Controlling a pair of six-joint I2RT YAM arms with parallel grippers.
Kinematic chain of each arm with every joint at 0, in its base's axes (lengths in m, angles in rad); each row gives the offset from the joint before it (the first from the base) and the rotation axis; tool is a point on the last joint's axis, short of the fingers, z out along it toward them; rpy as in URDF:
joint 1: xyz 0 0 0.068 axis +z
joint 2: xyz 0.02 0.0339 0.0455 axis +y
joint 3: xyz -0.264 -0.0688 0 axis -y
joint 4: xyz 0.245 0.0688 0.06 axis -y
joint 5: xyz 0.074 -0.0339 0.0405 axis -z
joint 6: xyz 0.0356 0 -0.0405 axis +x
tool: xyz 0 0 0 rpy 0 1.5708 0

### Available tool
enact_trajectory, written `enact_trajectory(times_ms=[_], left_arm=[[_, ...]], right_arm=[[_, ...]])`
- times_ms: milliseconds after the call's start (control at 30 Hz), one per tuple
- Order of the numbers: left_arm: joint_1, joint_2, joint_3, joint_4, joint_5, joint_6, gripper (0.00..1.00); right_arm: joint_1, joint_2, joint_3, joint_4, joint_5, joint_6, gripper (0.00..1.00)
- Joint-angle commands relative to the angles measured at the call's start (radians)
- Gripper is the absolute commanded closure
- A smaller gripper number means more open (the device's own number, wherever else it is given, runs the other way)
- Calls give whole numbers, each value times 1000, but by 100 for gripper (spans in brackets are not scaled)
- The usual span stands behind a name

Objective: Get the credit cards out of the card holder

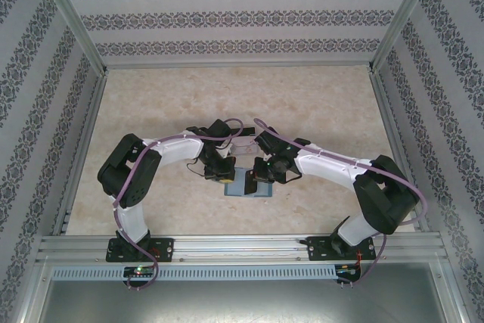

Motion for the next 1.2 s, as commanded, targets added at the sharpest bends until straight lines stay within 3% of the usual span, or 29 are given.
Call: enact_trajectory(times_ms=[0, 600, 833, 1167], left_arm=[[-11, -15, -29, -53, -44, 6, 100], [-12, -17, -30, -46, -41, 2, 100], [-13, -12, -29, -44, -39, 1, 100], [-12, -8, -17, -55, -39, 9, 100]], right_arm=[[9, -10, 20, -57, 43, -12, 100], [32, 41, 79, -63, 51, -6, 99], [37, 47, 87, -43, 30, 7, 87], [35, 50, 63, 2, -5, 23, 85]])
